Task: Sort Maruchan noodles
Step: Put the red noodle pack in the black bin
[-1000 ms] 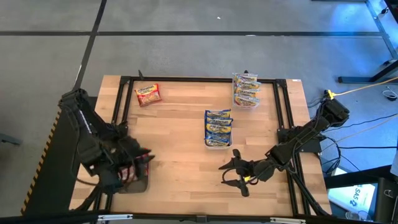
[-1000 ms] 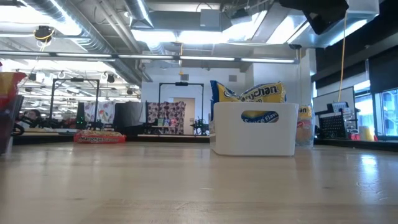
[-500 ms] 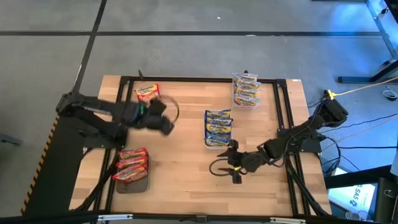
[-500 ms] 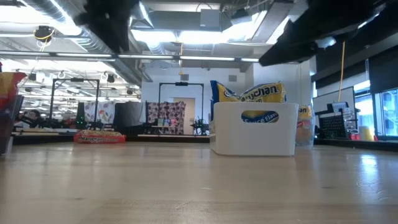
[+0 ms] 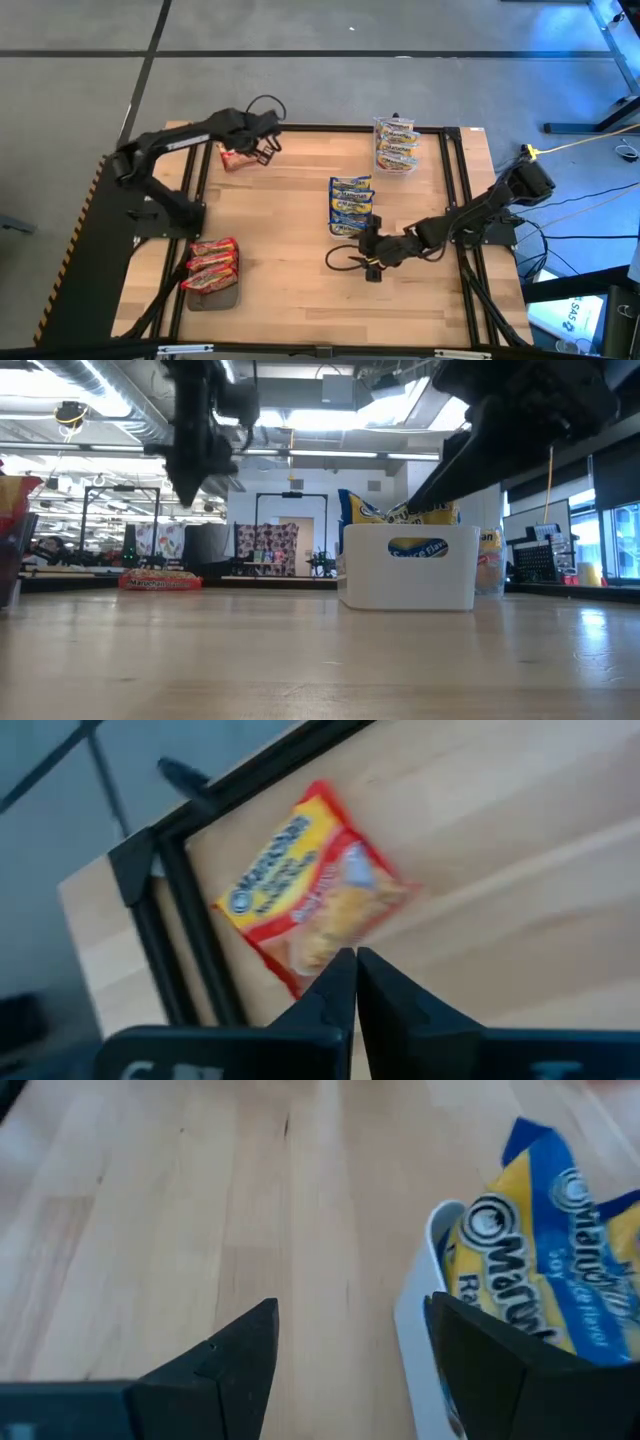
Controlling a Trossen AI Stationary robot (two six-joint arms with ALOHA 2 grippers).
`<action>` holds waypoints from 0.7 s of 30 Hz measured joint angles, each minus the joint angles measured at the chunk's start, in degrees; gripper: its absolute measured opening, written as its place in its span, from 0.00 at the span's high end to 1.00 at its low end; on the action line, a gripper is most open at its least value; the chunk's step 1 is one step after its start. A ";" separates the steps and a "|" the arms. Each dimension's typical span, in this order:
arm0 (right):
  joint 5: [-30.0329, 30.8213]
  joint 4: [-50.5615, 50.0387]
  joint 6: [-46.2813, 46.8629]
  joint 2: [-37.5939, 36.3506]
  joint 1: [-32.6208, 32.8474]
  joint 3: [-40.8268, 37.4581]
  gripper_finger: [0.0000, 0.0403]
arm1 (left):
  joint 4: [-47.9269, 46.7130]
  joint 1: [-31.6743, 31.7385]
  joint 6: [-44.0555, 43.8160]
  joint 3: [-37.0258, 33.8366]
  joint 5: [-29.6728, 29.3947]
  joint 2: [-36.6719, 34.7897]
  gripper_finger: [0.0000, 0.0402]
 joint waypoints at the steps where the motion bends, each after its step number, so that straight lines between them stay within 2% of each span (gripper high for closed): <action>1: -0.22 0.40 0.01 0.47 -0.12 0.00 0.42 | 0.03 1.66 1.13 0.00 -0.02 1.40 0.98; 13: -0.44 0.38 1.49 1.51 -0.23 0.02 0.42 | 1.34 13.97 7.28 -0.09 -2.62 19.50 1.00; 17: -0.44 0.28 1.49 1.51 -0.23 0.02 0.42 | 5.38 16.09 7.39 -3.13 -2.74 22.57 0.99; 21: -0.44 0.28 1.31 1.51 -0.23 0.02 0.42 | 9.38 16.32 7.65 -6.82 -2.47 22.51 1.00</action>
